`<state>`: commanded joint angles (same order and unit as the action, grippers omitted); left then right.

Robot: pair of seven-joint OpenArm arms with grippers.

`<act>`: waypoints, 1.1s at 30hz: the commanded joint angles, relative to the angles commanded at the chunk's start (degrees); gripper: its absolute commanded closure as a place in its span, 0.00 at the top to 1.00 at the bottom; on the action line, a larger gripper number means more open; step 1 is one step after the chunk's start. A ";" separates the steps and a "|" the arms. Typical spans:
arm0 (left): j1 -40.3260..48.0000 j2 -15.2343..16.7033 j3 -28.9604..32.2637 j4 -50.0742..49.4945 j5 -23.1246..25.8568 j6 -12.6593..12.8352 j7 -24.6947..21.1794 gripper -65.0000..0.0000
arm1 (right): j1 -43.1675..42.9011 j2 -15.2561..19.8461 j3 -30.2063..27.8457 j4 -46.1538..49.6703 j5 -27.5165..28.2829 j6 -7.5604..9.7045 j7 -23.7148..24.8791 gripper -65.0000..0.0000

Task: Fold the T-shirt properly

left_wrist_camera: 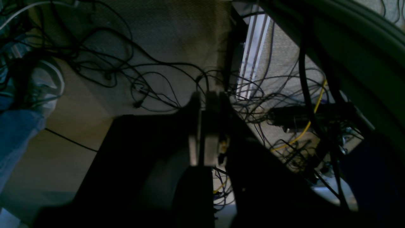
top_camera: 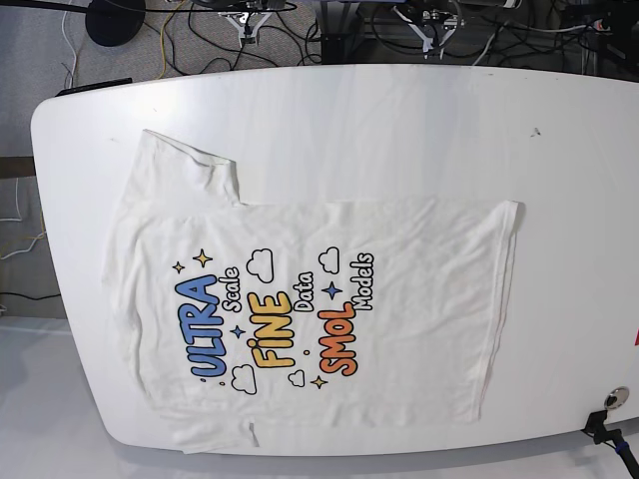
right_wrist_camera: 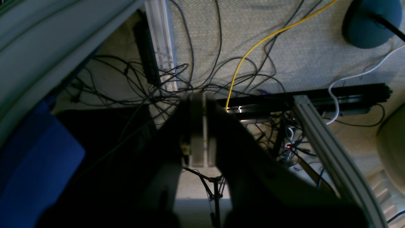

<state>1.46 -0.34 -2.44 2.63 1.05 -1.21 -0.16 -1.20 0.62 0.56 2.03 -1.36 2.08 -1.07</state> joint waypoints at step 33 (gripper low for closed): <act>0.13 -0.99 -0.03 -0.16 0.16 0.29 -0.63 0.04 | -0.11 0.22 0.01 1.07 0.12 0.19 0.29 0.03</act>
<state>1.59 -1.33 -2.47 2.47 1.21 -0.92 -0.78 -1.30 0.83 0.57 3.10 -1.24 2.27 -0.78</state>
